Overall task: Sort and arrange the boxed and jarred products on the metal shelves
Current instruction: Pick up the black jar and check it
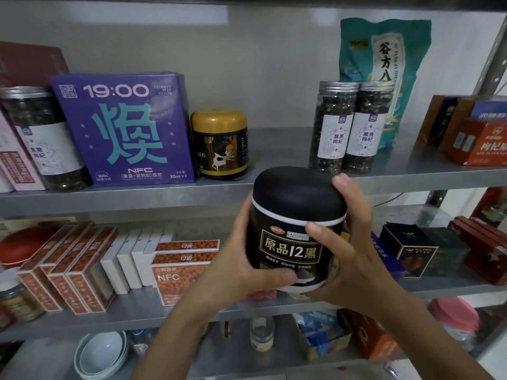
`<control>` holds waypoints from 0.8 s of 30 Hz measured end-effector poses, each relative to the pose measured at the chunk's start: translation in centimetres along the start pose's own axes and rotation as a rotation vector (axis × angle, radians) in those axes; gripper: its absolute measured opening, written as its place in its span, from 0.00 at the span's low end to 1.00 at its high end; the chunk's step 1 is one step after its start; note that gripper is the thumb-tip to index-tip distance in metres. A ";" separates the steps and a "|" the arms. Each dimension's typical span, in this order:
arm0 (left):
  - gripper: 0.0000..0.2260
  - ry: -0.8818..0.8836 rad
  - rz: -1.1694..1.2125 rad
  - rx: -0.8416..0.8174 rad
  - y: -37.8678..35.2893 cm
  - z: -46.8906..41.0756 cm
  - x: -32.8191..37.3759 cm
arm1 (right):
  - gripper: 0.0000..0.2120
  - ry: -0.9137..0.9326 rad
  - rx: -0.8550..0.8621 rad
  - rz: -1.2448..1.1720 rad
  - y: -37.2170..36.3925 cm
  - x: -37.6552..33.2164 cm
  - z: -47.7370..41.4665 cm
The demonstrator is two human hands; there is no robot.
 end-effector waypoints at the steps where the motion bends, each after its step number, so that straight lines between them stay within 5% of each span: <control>1: 0.46 -0.033 -0.040 0.025 -0.1 -0.1 0.1 | 0.43 0.030 0.021 0.015 0.0 0.0 0.1; 17: 0.55 -0.284 -0.354 0.312 0.2 -1.3 1.9 | 0.41 0.093 0.155 0.395 -0.3 0.2 -0.2; 24: 0.51 -0.295 -0.261 0.196 -0.6 -3.6 4.2 | 0.38 0.080 0.182 0.364 0.1 0.7 -3.6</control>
Point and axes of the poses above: each hand's wrist, its own z-axis away from the middle knuckle, its own y-axis out of the back of the hand, x = y × z, the point moved 7 cm from there along -z, towards the middle knuckle, and after that the axes turned 9 degrees about x, right-handed, at the moved point
